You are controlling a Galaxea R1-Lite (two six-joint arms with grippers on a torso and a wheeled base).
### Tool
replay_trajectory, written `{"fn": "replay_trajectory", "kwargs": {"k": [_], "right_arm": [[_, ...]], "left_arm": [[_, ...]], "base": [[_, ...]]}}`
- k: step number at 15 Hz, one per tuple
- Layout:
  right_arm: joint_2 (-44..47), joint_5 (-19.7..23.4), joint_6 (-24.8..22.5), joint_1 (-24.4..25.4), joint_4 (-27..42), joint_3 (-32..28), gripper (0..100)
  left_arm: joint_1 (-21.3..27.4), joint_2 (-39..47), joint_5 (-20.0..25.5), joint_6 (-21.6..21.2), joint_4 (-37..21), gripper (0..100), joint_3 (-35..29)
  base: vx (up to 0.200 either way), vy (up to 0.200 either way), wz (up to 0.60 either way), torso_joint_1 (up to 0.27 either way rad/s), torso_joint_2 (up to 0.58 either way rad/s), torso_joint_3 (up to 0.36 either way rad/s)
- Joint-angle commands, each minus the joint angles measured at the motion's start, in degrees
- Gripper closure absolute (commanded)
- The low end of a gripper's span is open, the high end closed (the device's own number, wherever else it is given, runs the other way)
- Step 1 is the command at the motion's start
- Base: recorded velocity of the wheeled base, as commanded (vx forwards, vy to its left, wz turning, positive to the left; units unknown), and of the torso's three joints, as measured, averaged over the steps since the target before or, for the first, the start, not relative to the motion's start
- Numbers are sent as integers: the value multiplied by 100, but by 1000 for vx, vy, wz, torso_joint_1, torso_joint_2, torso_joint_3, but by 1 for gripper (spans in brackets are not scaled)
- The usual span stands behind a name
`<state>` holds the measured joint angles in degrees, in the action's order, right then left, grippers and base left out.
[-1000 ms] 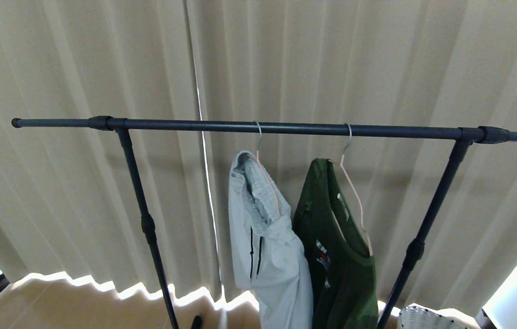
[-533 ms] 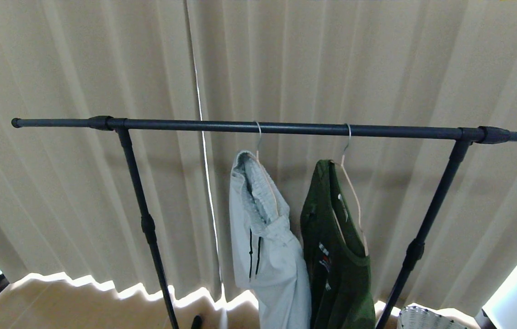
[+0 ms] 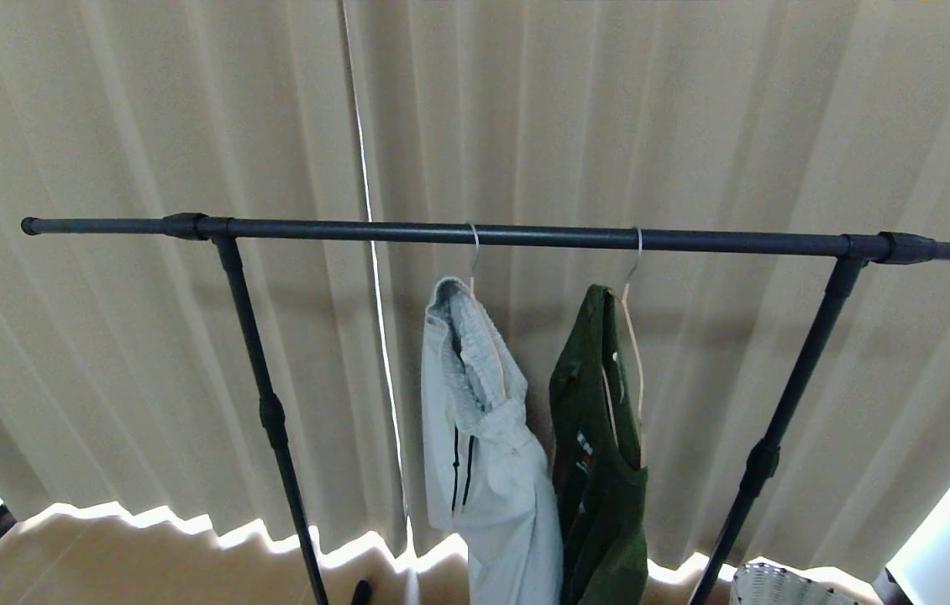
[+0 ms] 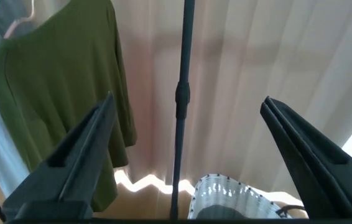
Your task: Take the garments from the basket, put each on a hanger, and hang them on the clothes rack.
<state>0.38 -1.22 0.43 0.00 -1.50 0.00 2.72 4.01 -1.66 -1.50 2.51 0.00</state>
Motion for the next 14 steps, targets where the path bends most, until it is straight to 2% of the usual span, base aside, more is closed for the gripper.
{"fn": "replay_trajectory", "kwargs": {"k": [1, 14], "right_arm": [[-38, -1, -8, 9, 1, 0, 0], [-38, -168, 54, 9, -8, 0, 0]], "left_arm": [[1, 12, -1, 1, 4, 0, 0], [1, 21, -1, 1, 4, 0, 0]], "base": [[0, 0, 0, 0, 0, 0], [0, 0, 0, 0, 0, 0]]}}
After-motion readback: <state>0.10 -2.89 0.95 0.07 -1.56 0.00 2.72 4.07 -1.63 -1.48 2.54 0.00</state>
